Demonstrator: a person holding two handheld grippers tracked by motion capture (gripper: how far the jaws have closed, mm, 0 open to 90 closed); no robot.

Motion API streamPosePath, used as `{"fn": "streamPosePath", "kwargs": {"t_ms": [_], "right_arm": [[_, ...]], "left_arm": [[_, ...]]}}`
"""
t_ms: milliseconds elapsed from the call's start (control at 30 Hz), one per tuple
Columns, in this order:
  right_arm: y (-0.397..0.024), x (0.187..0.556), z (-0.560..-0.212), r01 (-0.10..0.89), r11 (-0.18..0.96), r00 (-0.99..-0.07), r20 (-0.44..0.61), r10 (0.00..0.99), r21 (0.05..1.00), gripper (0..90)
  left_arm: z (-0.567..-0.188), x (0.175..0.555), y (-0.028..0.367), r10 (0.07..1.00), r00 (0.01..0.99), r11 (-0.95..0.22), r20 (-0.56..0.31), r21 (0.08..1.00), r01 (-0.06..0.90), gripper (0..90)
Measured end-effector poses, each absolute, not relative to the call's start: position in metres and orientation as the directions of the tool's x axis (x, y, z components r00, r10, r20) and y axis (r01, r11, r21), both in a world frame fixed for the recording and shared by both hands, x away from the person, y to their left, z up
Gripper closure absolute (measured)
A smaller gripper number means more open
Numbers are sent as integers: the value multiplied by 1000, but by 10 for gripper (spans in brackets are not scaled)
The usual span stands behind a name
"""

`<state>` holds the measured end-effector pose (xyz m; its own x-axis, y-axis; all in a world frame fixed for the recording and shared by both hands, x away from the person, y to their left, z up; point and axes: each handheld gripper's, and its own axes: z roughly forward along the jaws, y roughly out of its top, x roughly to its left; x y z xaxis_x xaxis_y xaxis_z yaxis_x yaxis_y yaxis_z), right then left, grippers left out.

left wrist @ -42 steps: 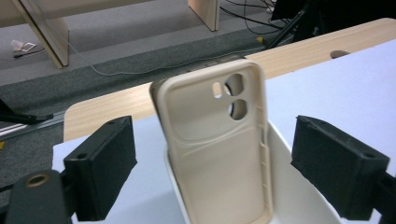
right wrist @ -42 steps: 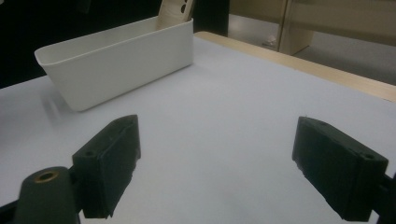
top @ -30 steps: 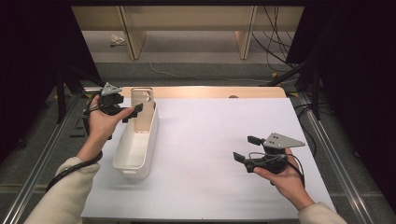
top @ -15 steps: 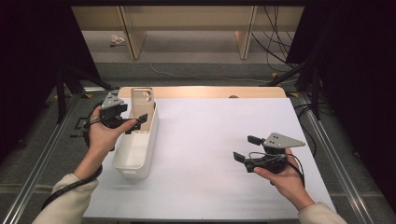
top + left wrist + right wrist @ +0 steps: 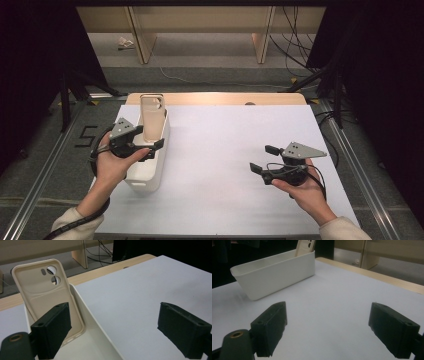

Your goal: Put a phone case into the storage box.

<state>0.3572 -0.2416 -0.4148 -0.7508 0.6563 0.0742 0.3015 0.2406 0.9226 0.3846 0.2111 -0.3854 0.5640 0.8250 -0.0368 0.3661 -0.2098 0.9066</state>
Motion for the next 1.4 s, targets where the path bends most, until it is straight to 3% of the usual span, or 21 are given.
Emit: {"fn": "streamPosePath", "kwargs": {"t_ms": [767, 1400], "right_arm": [[-241, 357, -415, 297, 241, -754, 72, 653, 924, 162], [-239, 357, -415, 294, 245, -757, 69, 650, 924, 161]], "left_arm": [[-409, 338, 202, 778, 628, -225, -25, 922, 315, 136], [-424, 327, 200, 759, 651, -267, 15, 919, 290, 142]]}}
